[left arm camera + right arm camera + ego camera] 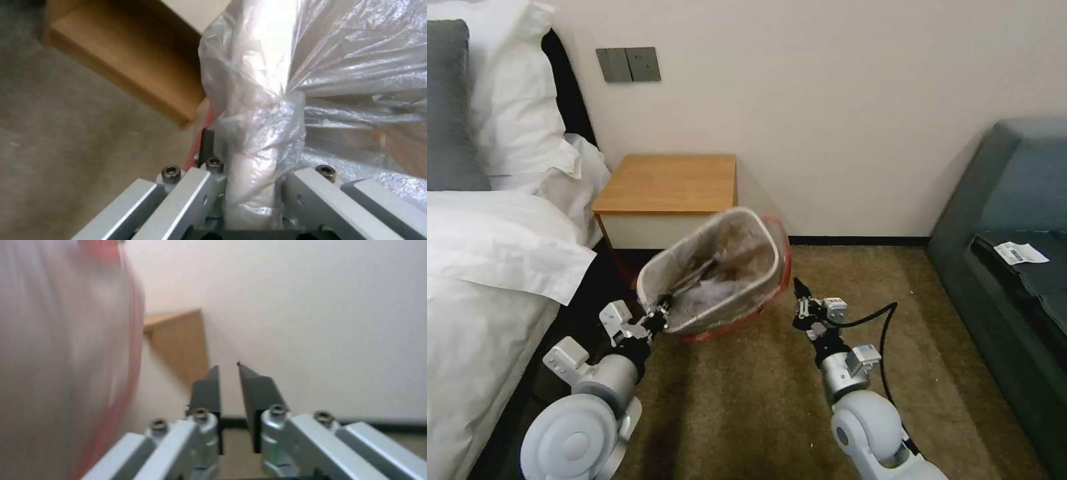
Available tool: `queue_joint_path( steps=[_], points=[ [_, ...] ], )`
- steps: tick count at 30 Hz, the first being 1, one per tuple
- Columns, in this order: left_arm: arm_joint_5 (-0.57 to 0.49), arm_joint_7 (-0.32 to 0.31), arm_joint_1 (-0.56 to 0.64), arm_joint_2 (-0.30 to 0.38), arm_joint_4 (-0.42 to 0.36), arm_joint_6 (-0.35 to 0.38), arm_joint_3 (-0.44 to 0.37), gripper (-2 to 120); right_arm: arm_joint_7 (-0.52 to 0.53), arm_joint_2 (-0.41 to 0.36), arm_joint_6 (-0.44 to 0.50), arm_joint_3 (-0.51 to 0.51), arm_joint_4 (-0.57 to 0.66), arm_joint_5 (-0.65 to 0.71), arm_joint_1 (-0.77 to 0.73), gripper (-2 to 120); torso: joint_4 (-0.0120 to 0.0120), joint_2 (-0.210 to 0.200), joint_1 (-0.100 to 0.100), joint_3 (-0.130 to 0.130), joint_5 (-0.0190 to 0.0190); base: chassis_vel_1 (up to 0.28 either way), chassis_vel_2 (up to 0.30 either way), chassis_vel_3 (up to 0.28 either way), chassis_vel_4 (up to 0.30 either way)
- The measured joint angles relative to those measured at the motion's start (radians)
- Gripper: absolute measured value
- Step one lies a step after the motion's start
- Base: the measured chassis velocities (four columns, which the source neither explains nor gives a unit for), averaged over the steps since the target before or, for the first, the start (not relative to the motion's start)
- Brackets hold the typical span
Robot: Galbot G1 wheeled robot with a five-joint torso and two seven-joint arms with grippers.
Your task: Pick up the garbage bag from the table and place it over the trash can.
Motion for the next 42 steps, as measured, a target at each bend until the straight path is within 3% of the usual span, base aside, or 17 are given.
queue_joint_path(
  steps=[2, 7, 8, 11, 14, 15, 18, 26, 32, 36, 42],
  points=[
    [0.093, 0.032, 0.006, 0.033, 0.014, 0.032, 0.012, 3, 0.0, 0.0, 0.03, 0.034, 0.025, -0.073, -0.002, 25, 0.0, 0.0, 0.0, 0.0, 0.0, 0.0, 0.0, 0.0, 0.0],
    [0.23, 0.074, 0.016, 0.071, 0.04, 0.048, 0.021, 3, -0.019, -0.008, 0.082, 0.073, 0.064, -0.164, 0.0, 36, 0.0, 0.0, 0.0, 0.0, 0.0001, 0.0, 0.0, 0.0, 0.0],
    [0.307, 0.093, 0.018, 0.081, 0.055, 0.048, 0.027, 3, -0.038, -0.021, 0.103, 0.083, 0.086, -0.199, 0.0, 32, 0.0, 0.0, 0.0, 0.0, 0.0, 0.0, 0.0, 0.0, 0.0],
    [0.373, 0.109, 0.019, 0.086, 0.071, 0.043, 0.031, 3, -0.064, -0.045, 0.117, 0.081, 0.112, -0.229, -0.002, 24, 0.0, 0.0, 0.0, 0.0, 0.0001, 0.0, 0.0, 0.0, 0.0],
    [0.547, 0.144, 0.019, 0.088, 0.101, 0.003, 0.041, 3, -0.121, -0.125, 0.121, 0.033, 0.155, -0.259, -0.004, 9, 0.0001, 0.0, 0.0, 0.0, 0.0002, 0.0, 0.0, 0.0, 0.0],
    [0.547, 0.144, 0.019, 0.088, 0.101, 0.003, 0.041, 3, -0.121, -0.125, 0.121, 0.033, 0.155, -0.259, -0.004, 9, 0.0001, 0.0, 0.0, 0.0, 0.0002, 0.0, 0.0, 0.0, 0.0],
    [0.677, 0.167, 0.009, 0.092, 0.11, -0.03, 0.053, 3, -0.247, -0.245, 0.109, -0.028, 0.168, -0.254, 0.035, 0, 0.0, 0.0, 0.0, 0.0, 0.0001, 0.0, 0.0, 0.0, 0.0],
    [0.728, 0.172, 0.004, 0.08, 0.111, -0.037, 0.072, 3, -0.429, -0.375, 0.019, -0.119, 0.133, -0.096, 0.154, 0, 0.0001, 0.0, 0.0, 0.0, 0.0002, 0.0, 0.0, 0.0, 0.0],
    [0.76, 0.165, 0.01, 0.066, 0.111, -0.039, 0.11, 3, -0.428, -0.415, -0.078, -0.22, 0.096, 0.005, 0.266, 0, 0.0, 0.0, 0.0, 0.0, 0.0, 0.0, 0.0, 0.0, 0.0],
    [0.791, 0.163, 0.002, 0.068, 0.127, -0.058, 0.162, 3, -0.399, -0.428, -0.18, -0.343, 0.056, 0.084, 0.366, 0, 0.0002, 0.0, 0.0, 0.0, 0.0001, 0.0, 0.0, 0.0, 0.0],
    [0.793, 0.162, -0.014, 0.063, 0.136, -0.065, 0.187, 3, -0.371, -0.42, -0.222, -0.425, 0.017, 0.124, 0.425, 0, 0.0, 0.0, 0.0, 0.0, 0.0001, 0.0, 0.0, 0.0, 0.0]
  ],
)
